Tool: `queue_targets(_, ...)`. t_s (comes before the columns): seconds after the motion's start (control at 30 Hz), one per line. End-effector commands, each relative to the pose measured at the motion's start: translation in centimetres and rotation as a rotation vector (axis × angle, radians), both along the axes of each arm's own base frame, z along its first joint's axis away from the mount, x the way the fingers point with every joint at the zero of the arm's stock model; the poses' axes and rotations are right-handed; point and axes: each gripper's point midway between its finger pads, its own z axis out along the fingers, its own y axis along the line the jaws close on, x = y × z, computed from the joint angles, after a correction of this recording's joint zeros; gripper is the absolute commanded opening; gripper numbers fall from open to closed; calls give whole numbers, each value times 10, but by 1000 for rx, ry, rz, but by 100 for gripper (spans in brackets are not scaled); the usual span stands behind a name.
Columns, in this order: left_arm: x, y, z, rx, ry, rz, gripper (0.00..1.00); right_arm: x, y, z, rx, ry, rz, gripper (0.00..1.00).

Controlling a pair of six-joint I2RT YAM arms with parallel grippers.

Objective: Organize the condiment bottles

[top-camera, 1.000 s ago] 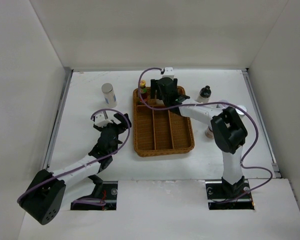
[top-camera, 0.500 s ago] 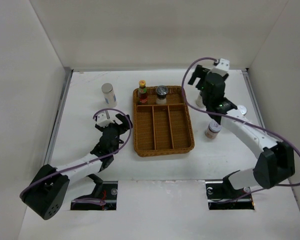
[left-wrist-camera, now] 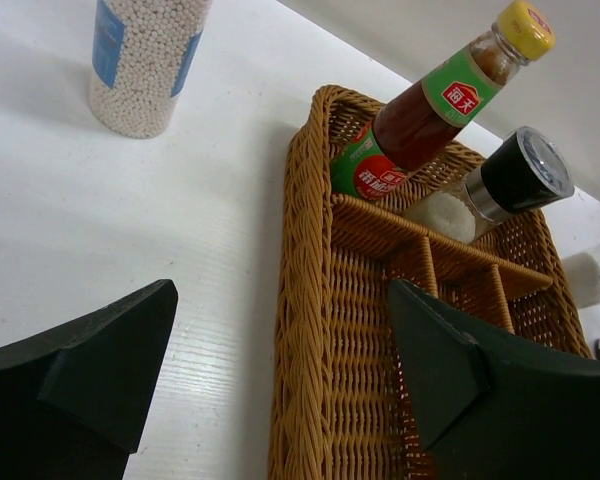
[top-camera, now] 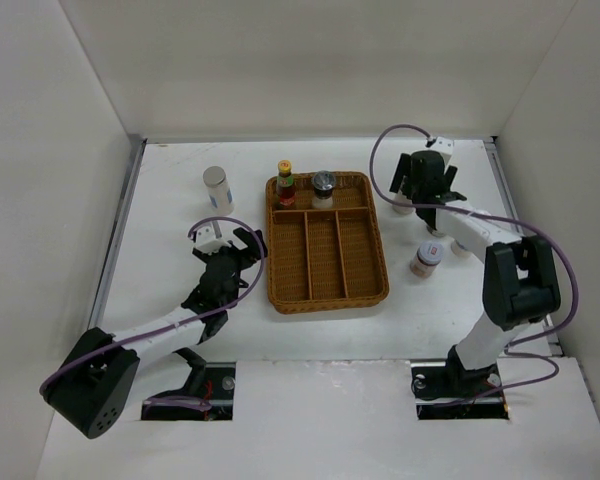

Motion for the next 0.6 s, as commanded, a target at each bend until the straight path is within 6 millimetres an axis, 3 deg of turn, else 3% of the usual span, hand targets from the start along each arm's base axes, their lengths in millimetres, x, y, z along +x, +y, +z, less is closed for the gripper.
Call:
queue_targets(0.0, 5, -6, 22, -52, -58, -11, 86, 23, 5, 19, 38, -52, 26, 96)
queue_targets(0.17, 6, -2, 22, -53, -61, 1, 86, 37, 10, 0, 75, -8, 55, 89)
queue_targets(0.27, 5, 0, 24, -57, -68, 4, 86, 42, 11, -3, 83, -2, 57, 74)
queue_targets(0.33, 5, 1, 24, -57, -68, 12, 86, 41, 13, 4, 83, -12, 56, 57)
queue_targets(0.43, 6, 2, 23, -54, -65, 12, 86, 40, 10, 46, 77, -127, 38, 46)
queue_targets(0.57, 6, 6, 23, -55, -69, 25, 86, 23, 50, 125, 64, -338, 118, 45)
